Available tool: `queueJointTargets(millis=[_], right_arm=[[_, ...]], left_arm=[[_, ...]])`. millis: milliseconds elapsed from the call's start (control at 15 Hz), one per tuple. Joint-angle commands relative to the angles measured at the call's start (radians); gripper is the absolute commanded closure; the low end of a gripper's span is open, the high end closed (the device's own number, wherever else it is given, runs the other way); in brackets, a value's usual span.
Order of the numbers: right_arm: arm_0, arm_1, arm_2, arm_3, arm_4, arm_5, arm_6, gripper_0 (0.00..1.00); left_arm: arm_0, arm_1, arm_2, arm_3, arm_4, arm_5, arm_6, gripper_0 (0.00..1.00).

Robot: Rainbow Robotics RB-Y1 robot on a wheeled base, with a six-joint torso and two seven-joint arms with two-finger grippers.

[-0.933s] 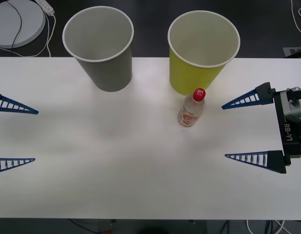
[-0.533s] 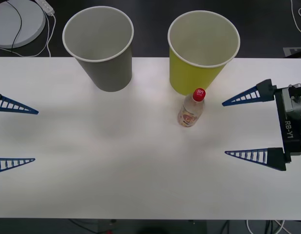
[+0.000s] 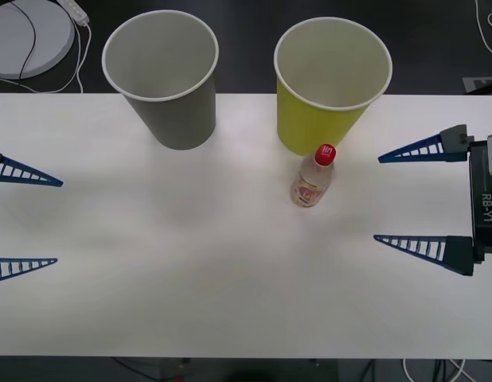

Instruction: Put the can into the green bin and the plastic bottle into the gray bin

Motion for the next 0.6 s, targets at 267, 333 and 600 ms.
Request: queueJointTargets(millis=[267,333,600], right_arm=[[0.194,0.000,-0.041,0.006,-0.077,0.137,0.003,0.00],[0.217,0.002,-0.041,0.006,-0.087,0.156,0.002,0.00],[0.257,0.054,-0.041,0.017,-0.090,0.179,0.006,0.00]], left_arm=[[0.000,0.000,0.000,0.000,0.000,0.000,0.000,0.00],[0.000,0.000,0.000,0.000,0.000,0.000,0.000,0.00],[0.000,0.000,0.000,0.000,0.000,0.000,0.000,0.00]])
